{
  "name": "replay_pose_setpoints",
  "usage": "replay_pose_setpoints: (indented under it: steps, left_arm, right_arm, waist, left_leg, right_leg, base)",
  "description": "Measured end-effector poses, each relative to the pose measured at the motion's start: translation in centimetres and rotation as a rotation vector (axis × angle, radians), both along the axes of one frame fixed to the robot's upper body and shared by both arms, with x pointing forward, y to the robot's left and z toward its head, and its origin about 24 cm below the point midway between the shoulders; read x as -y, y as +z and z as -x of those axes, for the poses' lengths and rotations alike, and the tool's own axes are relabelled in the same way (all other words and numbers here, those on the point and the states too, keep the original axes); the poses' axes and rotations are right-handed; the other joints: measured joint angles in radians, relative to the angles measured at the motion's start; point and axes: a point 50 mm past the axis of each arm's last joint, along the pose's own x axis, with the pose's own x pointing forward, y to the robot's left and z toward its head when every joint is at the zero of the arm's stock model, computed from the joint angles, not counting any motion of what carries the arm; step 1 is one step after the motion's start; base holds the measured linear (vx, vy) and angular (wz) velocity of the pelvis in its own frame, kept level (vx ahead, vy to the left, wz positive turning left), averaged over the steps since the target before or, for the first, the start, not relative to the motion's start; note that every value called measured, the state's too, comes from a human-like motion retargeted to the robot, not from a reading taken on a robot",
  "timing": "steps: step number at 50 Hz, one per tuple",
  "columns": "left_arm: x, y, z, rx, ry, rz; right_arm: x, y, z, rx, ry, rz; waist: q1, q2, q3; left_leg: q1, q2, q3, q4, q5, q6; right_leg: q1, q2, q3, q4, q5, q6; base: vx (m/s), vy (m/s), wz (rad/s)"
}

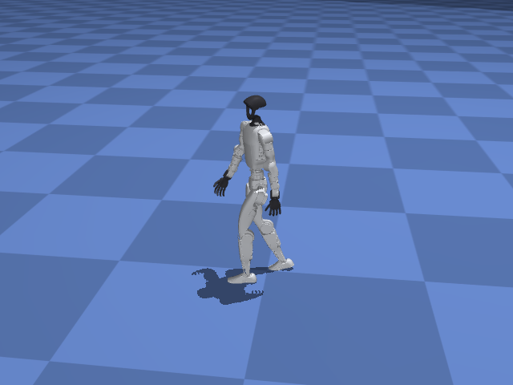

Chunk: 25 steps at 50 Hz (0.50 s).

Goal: Walk run

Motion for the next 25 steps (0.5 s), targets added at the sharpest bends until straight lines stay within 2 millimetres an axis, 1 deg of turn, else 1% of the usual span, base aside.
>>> replay_pose_setpoints:
  steps: [2, 5, 8, 10, 13, 16, 18, 20, 23, 25]
  left_arm:
    - [0.1, -0.1, -1.4, 0.043, -0.005, 0.005]
    - [0.4, -0.2, -3.7, 0.112, -0.017, 0.013]
    - [0.5, -0.1, -6.5, 0.184, -0.03, 0.029]
    - [0.5, 0.1, -8.8, 0.243, -0.044, 0.036]
    - [0.3, 0.8, -12.5, 0.343, -0.07, 0.041]
    - [0.1, 1.7, -16.0, 0.435, -0.091, 0.052]
    - [0.0, 2.4, -18.0, 0.495, -0.097, 0.059]
    - [-0.1, 3.3, -20.0, 0.555, -0.098, 0.065]
    - [0.1, 4.3, -22.3, 0.629, -0.081, 0.075]
    - [0.4, 4.8, -23.3, 0.661, -0.05, 0.091]
  right_arm:
    - [0.0, -0.5, 1.4, -0.04, 0.002, 0.005]
    - [0.1, -1.2, 3.8, -0.104, 0.002, 0.036]
    - [-0.1, -1.7, 5.6, -0.149, 0.003, 0.058]
    - [-0.3, -2.0, 6.9, -0.183, -0.004, 0.056]
    - [-0.4, -2.4, 9.2, -0.244, -0.026, 0.053]
    - [-0.7, -2.7, 11.4, -0.301, -0.042, 0.043]
    - [-1.0, -2.8, 12.9, -0.34, -0.056, 0.031]
    - [-1.3, -2.9, 14.1, -0.378, -0.074, 0.015]
    - [-1.7, -3.0, 16.0, -0.434, -0.106, -0.01]
    - [-2.1, -3.0, 17.2, -0.47, -0.123, -0.022]
  waist:
    - [-0.004, 0.022, -0.008]
    - [-0.004, 0.07, -0.022]
    - [-0.023, 0.116, -0.036]
    - [-0.039, 0.126, -0.042]
    - [-0.074, 0.115, -0.046]
    - [-0.113, 0.1, -0.047]
    - [-0.144, 0.09, -0.045]
    - [-0.177, 0.072, -0.042]
    - [-0.221, 0.044, -0.028]
    - [-0.242, 0.033, -0.023]
  left_leg:
    - [0.041, 0.01, -0.01, -0.007, -0.028, 0.023]
    - [0.115, 0.05, -0.019, -0.042, -0.051, 0.043]
    - [0.166, 0.095, -0.014, -0.066, -0.075, 0.05]
    - [0.192, 0.103, -0.009, -0.089, -0.081, 0.054]
    - [0.231, 0.089, -0.017, -0.123, -0.089, 0.059]
    - [0.269, 0.067, -0.022, -0.147, -0.104, 0.068]
    - [0.296, 0.051, -0.031, -0.157, -0.118, 0.074]
    - [0.325, 0.028, -0.038, -0.166, -0.135, 0.081]
    - [0.385, -0.006, -0.051, -0.176, -0.166, 0.09]
    - [0.427, -0.013, -0.064, -0.181, -0.187, 0.087]
  right_leg:
    - [-0.014, -0.004, -0.033, 0.095, 0.09, -0.005]
    - [-0.069, -0.002, -0.066, 0.295, 0.23, -0.022]
    - [-0.183, -0.054, -0.144, 0.557, 0.321, -0.061]
    - [-0.283, -0.058, -0.117, 0.672, 0.323, -0.05]
    - [-0.432, -0.044, -0.052, 0.739, 0.271, 0.014]
    - [-0.533, -0.082, -0.062, 0.678, 0.2, 0.032]
    - [-0.574, -0.108, -0.077, 0.56, 0.17, 0.033]
    - [-0.603, -0.124, -0.071, 0.4, 0.164, 0.044]
    - [-0.621, -0.127, -0.005, 0.144, 0.184, 0.107]
    - [-0.632, -0.123, 0.037, 0.02, 0.192, 0.135]
  base:
    - [0.59, 0.09, -0.08]
    - [0.65, 0.1, -0.27]
    - [0.59, 0.06, -0.41]
    - [0.27, 0.0, -0.22]
    - [0.54, -0.03, 0.15]
    - [0.44, -0.06, 0.26]
    - [0.52, -0.1, 0.33]
    - [0.43, -0.11, 0.42]
    - [0.52, -0.15, 0.48]
    - [0.49, -0.15, 0.31]
